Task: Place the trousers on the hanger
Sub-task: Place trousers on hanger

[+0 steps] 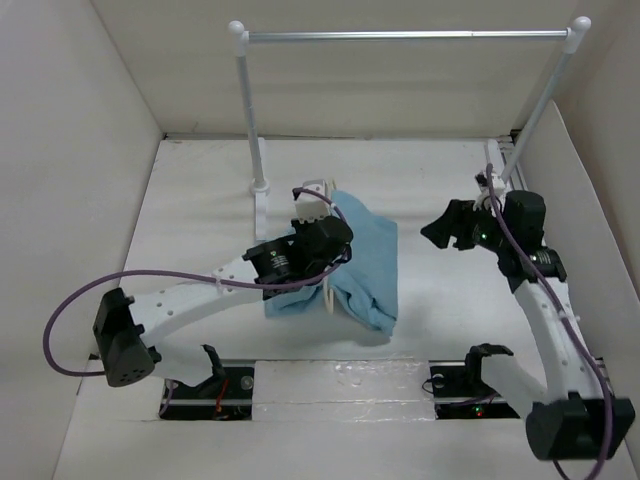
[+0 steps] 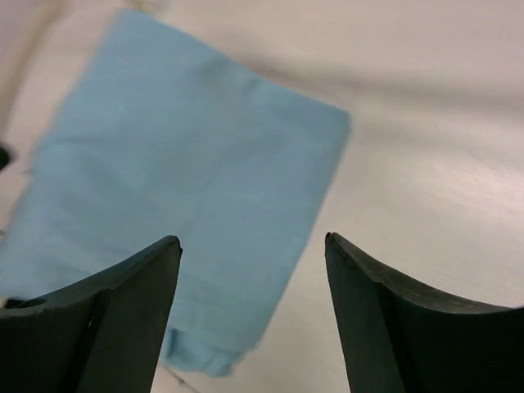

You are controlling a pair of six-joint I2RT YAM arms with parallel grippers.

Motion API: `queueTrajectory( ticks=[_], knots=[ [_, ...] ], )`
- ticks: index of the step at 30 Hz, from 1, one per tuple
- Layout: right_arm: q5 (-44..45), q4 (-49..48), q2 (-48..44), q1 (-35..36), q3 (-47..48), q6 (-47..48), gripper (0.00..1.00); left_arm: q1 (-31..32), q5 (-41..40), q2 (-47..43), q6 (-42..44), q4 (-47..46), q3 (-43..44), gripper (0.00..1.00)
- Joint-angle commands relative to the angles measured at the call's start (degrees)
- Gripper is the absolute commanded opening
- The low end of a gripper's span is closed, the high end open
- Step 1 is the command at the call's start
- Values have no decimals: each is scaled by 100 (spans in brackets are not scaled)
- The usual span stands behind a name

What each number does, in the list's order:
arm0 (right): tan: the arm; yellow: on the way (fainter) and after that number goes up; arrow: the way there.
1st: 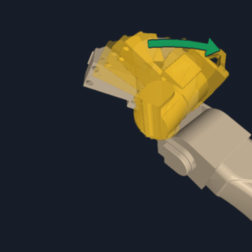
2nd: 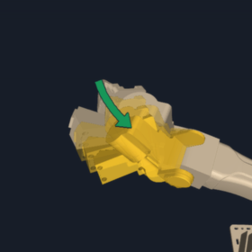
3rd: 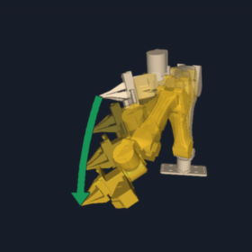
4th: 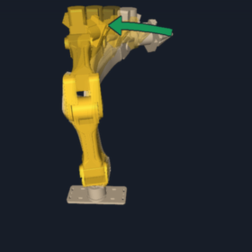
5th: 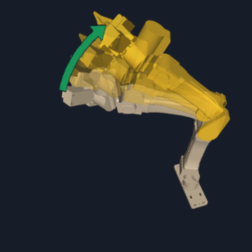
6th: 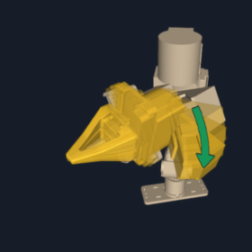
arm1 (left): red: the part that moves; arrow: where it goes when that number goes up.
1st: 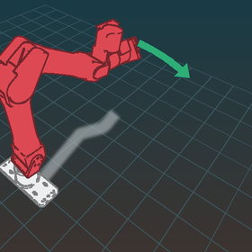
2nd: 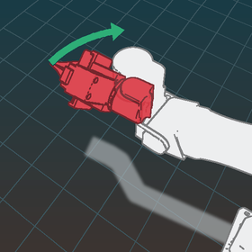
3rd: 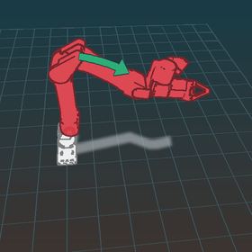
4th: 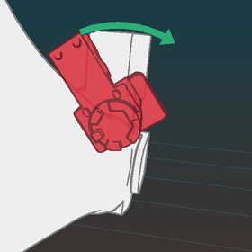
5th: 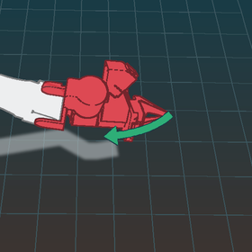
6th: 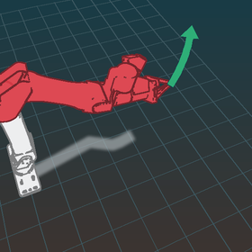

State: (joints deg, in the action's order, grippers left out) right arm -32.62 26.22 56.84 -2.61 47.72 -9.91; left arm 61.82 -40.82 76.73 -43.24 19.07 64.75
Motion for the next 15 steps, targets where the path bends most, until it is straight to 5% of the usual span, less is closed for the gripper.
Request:
queueTrajectory(
  ticks=[1,6,12,15],
  knots=[
    [-95,393,-892,777,684,-615,77,93,-542,-483,264,175,871,0],
    [333,-509,-1324,2464,1045,-2291,84,93,-453,-238,422,553,1935,0],
    [1807,-1248,-668,5045,1582,-3234,92,93,-330,-27,493,685,2673,0],
    [1882,-2197,-394,5507,1302,-3674,92,93,-260,-18,501,554,2595,0]
  ],
)
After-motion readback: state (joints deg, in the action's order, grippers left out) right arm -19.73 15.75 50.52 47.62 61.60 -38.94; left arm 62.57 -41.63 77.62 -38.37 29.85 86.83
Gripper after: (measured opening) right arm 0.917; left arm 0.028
